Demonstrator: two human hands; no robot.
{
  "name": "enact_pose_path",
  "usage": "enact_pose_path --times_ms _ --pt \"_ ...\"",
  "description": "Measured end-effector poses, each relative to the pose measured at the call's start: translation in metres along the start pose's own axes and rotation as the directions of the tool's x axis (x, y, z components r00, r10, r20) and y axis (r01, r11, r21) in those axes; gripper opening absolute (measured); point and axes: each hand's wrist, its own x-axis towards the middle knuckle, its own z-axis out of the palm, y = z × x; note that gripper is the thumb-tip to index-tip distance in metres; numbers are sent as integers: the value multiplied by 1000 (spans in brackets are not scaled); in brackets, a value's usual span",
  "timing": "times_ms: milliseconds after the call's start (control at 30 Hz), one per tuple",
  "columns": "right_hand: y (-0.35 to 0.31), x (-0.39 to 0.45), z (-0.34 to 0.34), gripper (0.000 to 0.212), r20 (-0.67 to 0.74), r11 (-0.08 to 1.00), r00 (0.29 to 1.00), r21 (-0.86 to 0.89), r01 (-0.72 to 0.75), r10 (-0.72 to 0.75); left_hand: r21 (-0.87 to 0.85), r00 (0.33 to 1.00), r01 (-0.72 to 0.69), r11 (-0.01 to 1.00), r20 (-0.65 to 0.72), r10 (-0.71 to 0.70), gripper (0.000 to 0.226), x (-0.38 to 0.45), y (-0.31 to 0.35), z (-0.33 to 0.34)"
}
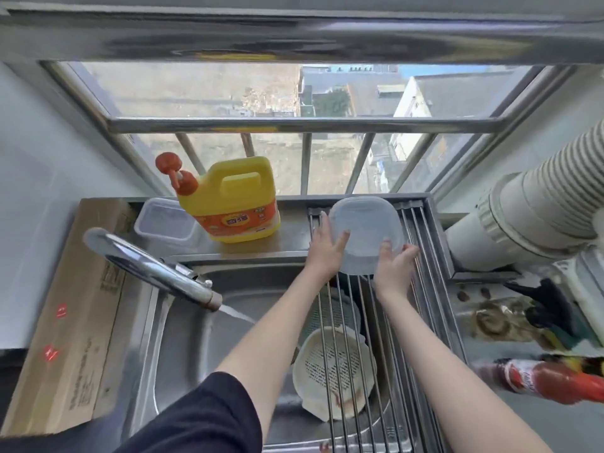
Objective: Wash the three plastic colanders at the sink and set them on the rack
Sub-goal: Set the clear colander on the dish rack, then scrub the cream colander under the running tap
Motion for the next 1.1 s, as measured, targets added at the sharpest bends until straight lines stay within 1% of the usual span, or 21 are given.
enact_pose_path --times_ms 67,100,167,200,233,300,333,367,400,433,467,500,567,633,700,800,833,900,967,1033,1100 --pt "-6 -3 1 42 -49 1000 999 9 -8 8 16 1000 -28 999 -6 28 68 -7 3 -6" --pt "-11 -8 -2 41 -101 999 994 0 36 -36 -7 998 -47 999 -29 47 65 -16 4 -9" --pt "-18 -26 -10 35 -203 969 949 -107 224 -242 -42 989 -104 994 -106 99 58 -41 1 -14" --pt "-20 -40 -15 29 -190 920 905 -178 350 -381 -24 977 -157 987 -148 151 51 -59 -4 -17" --pt "-16 -57 -17 21 -113 853 856 -215 475 -504 9 961 -217 976 -176 215 42 -78 -14 -20" --pt "-5 -101 -18 14 132 730 747 -155 665 -652 94 945 -281 955 -145 292 25 -117 -47 -26" --pt "4 -125 -15 16 247 665 670 -116 738 -700 137 957 -255 957 -102 270 19 -136 -67 -30" --pt "14 -147 -10 21 349 572 565 -94 815 -748 184 973 -203 962 -72 219 17 -152 -88 -34" --pt "23 -165 -2 26 462 458 449 -101 883 -765 224 987 -132 966 -60 149 17 -166 -108 -38" --pt "31 -180 6 32 587 349 358 -133 928 -726 250 996 -39 968 -64 57 19 -178 -129 -43" --pt "36 -193 15 37 726 320 363 -205 925 -585 251 996 67 966 -80 -49 22 -189 -145 -49" --pt "41 -202 24 42 801 349 444 -315 883 -402 231 984 169 958 -101 -149 25 -200 -162 -55" --pt "52 -205 38 46 785 437 618 -544 716 -36 160 951 293 943 -148 -271 27 -219 -188 -67" --pt "68 -198 49 49 708 465 700 -653 598 94 113 931 335 935 -191 -310 26 -237 -207 -79" --pt "77 -192 58 52 683 456 721 -682 573 116 83 921 346 935 -222 -321 27 -250 -215 -90" --pt "84 -192 72 43 666 557 716 -683 472 210 -43 906 321 946 -275 -321 33 -262 -214 -100" --pt "85 -194 75 41 647 566 730 -694 446 219 -69 901 314 947 -293 -320 35 -265 -211 -102" --pt "86 -198 78 33 579 555 799 -724 410 165 -121 897 302 945 -301 -325 34 -267 -209 -103" --pt "80 -205 74 20 518 498 850 -764 411 93 -164 902 288 943 -283 -325 33 -268 -208 -105" --pt "73 -215 68 24 513 468 857 -770 433 50 -176 912 277 945 -262 -316 33 -268 -206 -106" --pt "66 -228 61 26 563 458 827 -733 504 -9 -203 915 286 937 -234 -329 31 -265 -202 -105"
